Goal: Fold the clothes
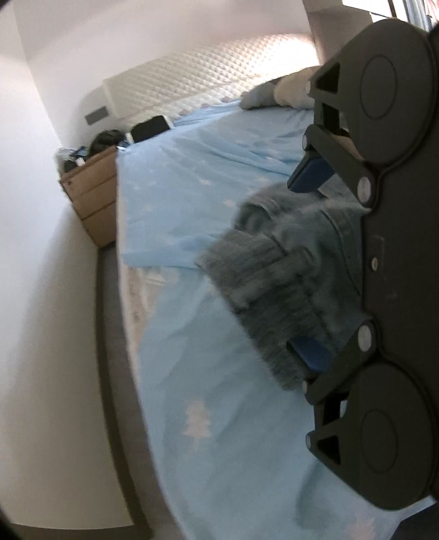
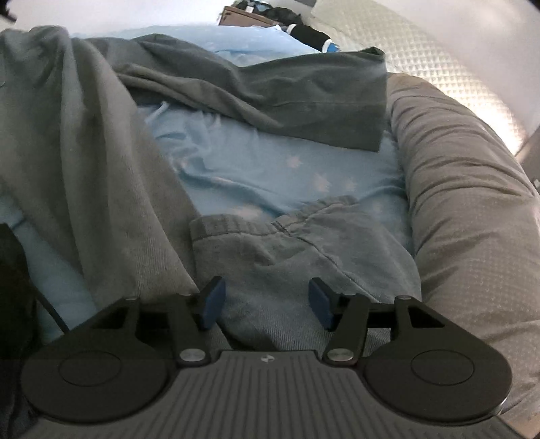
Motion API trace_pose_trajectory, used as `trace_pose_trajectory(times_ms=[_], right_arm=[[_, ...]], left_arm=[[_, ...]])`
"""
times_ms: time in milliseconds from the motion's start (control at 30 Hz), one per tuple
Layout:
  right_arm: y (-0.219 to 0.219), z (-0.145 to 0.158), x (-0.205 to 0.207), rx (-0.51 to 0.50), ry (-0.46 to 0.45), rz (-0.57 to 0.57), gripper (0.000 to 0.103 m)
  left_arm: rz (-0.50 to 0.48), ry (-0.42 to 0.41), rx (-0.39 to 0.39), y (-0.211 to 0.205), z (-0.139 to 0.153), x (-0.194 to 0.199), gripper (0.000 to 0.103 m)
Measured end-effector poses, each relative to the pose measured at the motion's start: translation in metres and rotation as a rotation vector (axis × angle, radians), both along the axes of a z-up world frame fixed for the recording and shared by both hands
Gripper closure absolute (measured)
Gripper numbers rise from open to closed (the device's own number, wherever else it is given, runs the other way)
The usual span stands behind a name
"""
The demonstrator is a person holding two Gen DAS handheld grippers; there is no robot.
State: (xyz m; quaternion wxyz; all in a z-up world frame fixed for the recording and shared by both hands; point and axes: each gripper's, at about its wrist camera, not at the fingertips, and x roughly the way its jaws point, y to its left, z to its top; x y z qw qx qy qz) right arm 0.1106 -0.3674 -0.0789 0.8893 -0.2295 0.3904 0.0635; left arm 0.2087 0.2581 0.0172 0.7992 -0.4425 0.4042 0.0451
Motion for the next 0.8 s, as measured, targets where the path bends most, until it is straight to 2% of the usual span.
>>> trace_pose_trajectory(times_ms=[100, 200, 267, 367, 400, 433, 467, 500, 533, 567, 600, 633, 700, 800], right_arm=[[0.003, -0.003, -0.005, -0.029, -0.01, 0.014, 0.034], [0.004, -0.008, -0.003, -0.05, -0.014, 0.021, 0.033], [0.005, -0.012, -0.002, -0.062, -0.009, 0.027, 0.032], [0.009, -0.018, -0.005, -0.096, -0.022, 0.047, 0.032], [0.009, -0.019, -0.005, -0.096, -0.025, 0.045, 0.032], [0.009, -0.02, -0.006, -0.093, -0.029, 0.042, 0.032], [0.008, -0.019, -0.006, -0.083, -0.033, 0.035, 0.032], [0.006, -0.018, -0.006, -0.07, -0.033, 0.027, 0.034], [0.004, -0.017, -0.006, -0.055, -0.033, 0.018, 0.038], [0.003, -0.016, -0.005, -0.034, -0.031, 0.008, 0.044], [0.001, -0.016, -0.005, -0.02, -0.028, -0.005, 0.07], [0.0, -0.015, -0.004, -0.013, -0.025, -0.027, 0.091], [-0.004, -0.012, -0.002, 0.017, -0.026, -0.074, 0.103], [-0.01, 0.005, -0.003, 0.072, -0.067, -0.143, 0.103]], left_arm=[[-0.009, 0.052, -0.012, -0.003, 0.004, 0.009, 0.013], [-0.08, 0.129, -0.064, -0.016, -0.002, 0.028, 0.016], [-0.129, 0.176, -0.049, -0.028, -0.005, 0.04, 0.017], [-0.143, 0.227, 0.025, -0.041, -0.01, 0.051, 0.022], [-0.139, 0.235, 0.052, -0.043, -0.011, 0.052, 0.032], [-0.135, 0.229, 0.071, -0.043, -0.01, 0.051, 0.036], [-0.13, 0.222, 0.089, -0.043, -0.009, 0.05, 0.05], [-0.126, 0.215, 0.106, -0.043, -0.008, 0.049, 0.069], [-0.138, 0.197, 0.111, -0.042, -0.005, 0.047, 0.07], [-0.152, 0.177, 0.113, -0.042, -0.002, 0.045, 0.078], [-0.165, 0.158, 0.11, -0.04, 0.0, 0.043, 0.09], [-0.178, 0.14, 0.106, -0.039, 0.002, 0.04, 0.09], [-0.186, 0.094, 0.077, -0.034, 0.01, 0.033, 0.093], [-0.208, -0.016, 0.069, -0.03, 0.033, 0.022, 0.094]])
